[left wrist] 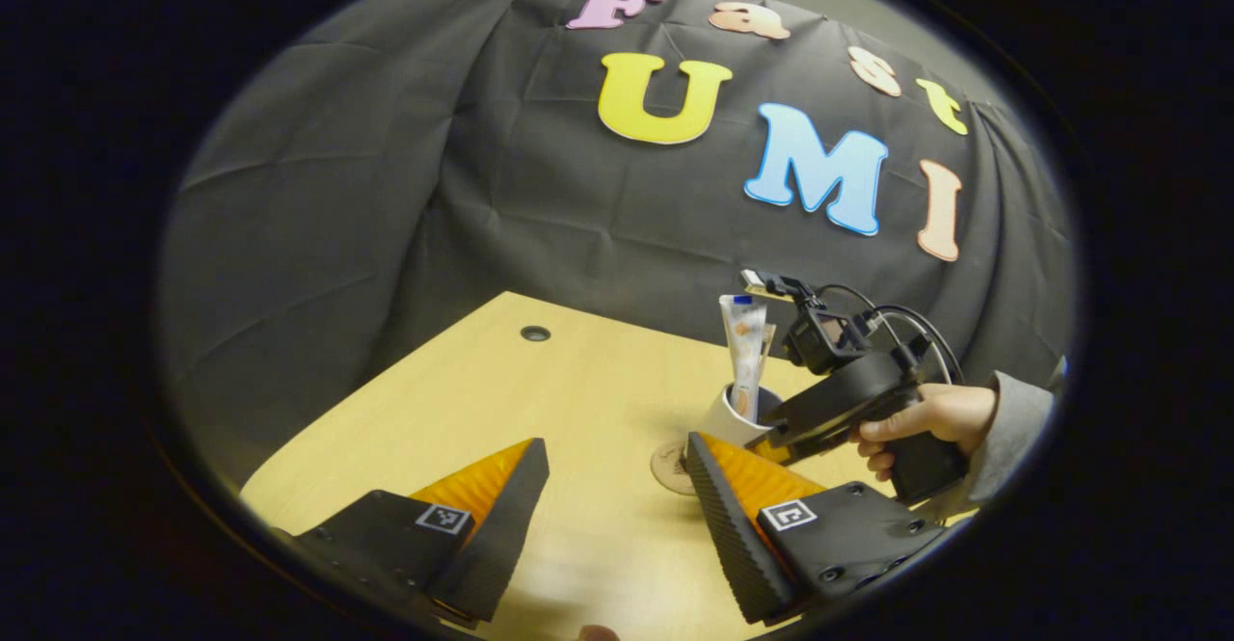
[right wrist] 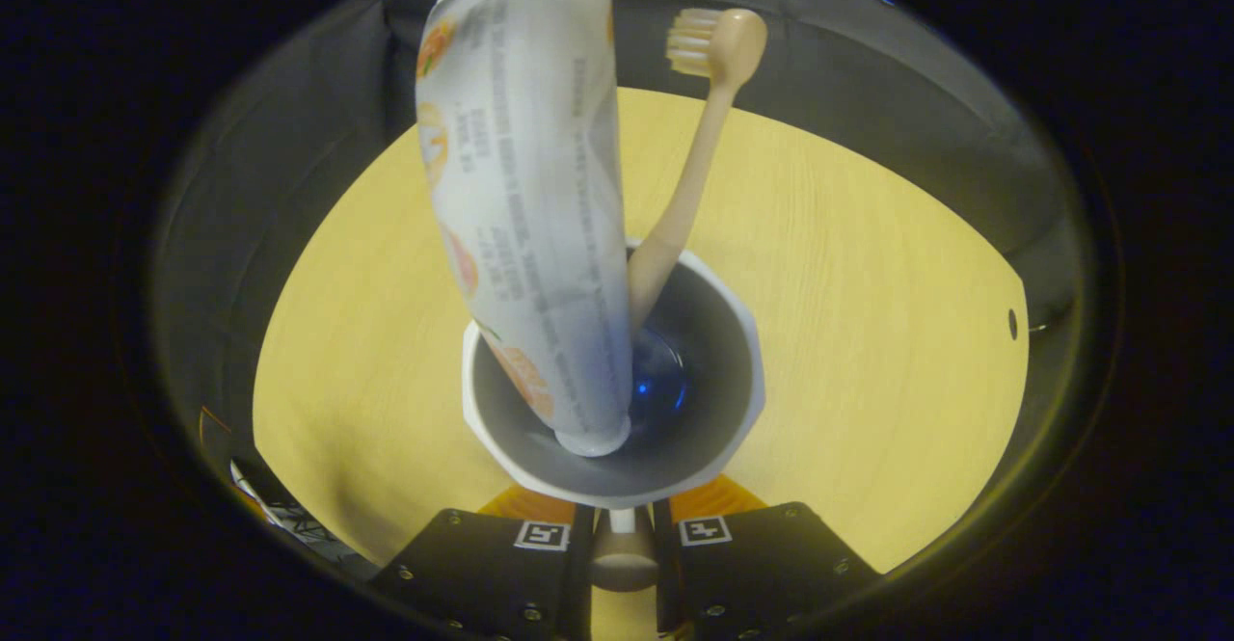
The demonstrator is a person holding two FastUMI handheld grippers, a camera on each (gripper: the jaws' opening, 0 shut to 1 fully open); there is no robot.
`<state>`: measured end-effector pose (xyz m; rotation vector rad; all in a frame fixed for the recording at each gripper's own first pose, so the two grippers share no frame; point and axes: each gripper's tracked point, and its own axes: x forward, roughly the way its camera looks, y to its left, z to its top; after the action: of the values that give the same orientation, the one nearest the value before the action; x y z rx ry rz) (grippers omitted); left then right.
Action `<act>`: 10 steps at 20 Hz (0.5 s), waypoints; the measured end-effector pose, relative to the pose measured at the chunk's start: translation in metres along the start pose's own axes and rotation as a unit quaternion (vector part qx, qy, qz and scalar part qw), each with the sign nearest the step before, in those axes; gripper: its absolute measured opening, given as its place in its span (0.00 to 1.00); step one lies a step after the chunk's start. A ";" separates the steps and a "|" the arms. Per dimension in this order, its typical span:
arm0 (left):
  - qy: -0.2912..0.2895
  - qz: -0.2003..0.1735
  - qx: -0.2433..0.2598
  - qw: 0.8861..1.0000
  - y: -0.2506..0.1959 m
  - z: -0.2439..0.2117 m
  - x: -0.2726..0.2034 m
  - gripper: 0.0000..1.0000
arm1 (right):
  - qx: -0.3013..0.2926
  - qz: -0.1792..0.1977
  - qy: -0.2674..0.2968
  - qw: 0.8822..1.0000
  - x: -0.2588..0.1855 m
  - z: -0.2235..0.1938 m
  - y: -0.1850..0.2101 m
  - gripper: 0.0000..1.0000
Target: Put the toothbrush and toothpaste on the desktop into the cup, then pick up the cup and place it on the coaster on the desktop.
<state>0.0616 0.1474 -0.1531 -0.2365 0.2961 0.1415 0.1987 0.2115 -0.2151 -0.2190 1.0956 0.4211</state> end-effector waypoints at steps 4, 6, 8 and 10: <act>-0.001 0.006 -0.008 1.000 0.016 0.001 -0.006 0.94 | -0.007 -0.005 0.004 1.000 0.003 0.002 0.007 0.21; 0.000 0.007 -0.011 1.000 0.021 -0.001 -0.008 0.94 | -0.011 -0.006 0.009 1.000 0.003 0.001 0.006 0.21; 0.001 0.008 -0.012 1.000 0.025 -0.002 -0.011 0.94 | -0.013 -0.013 0.013 1.000 0.004 0.000 0.007 0.25; 0.001 0.010 -0.013 1.000 0.030 -0.002 -0.014 0.94 | -0.011 -0.015 0.019 1.000 0.003 0.000 0.007 0.26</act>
<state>0.0425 0.1741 -0.1573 -0.2603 0.2981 0.1645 0.1962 0.2185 -0.2173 -0.2634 1.1243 0.4030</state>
